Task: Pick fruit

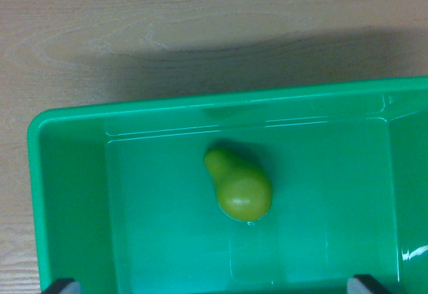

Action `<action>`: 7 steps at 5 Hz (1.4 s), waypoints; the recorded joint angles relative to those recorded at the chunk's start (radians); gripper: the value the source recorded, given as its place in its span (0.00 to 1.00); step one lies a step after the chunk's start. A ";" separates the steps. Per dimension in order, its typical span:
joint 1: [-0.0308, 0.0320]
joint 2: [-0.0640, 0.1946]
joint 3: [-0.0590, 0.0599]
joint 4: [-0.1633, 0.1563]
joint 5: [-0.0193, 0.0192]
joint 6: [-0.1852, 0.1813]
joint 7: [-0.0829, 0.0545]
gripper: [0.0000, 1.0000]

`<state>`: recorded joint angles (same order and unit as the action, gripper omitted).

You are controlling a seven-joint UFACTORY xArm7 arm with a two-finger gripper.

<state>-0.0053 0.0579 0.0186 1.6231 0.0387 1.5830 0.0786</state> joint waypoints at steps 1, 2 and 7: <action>-0.0007 0.005 0.000 -0.010 -0.0001 -0.015 -0.010 0.00; -0.0007 0.005 0.000 -0.010 -0.0001 -0.015 -0.010 0.00; -0.0040 0.028 0.000 -0.059 -0.0007 -0.087 -0.056 0.00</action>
<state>-0.0092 0.0858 0.0189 1.5641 0.0380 1.4963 0.0225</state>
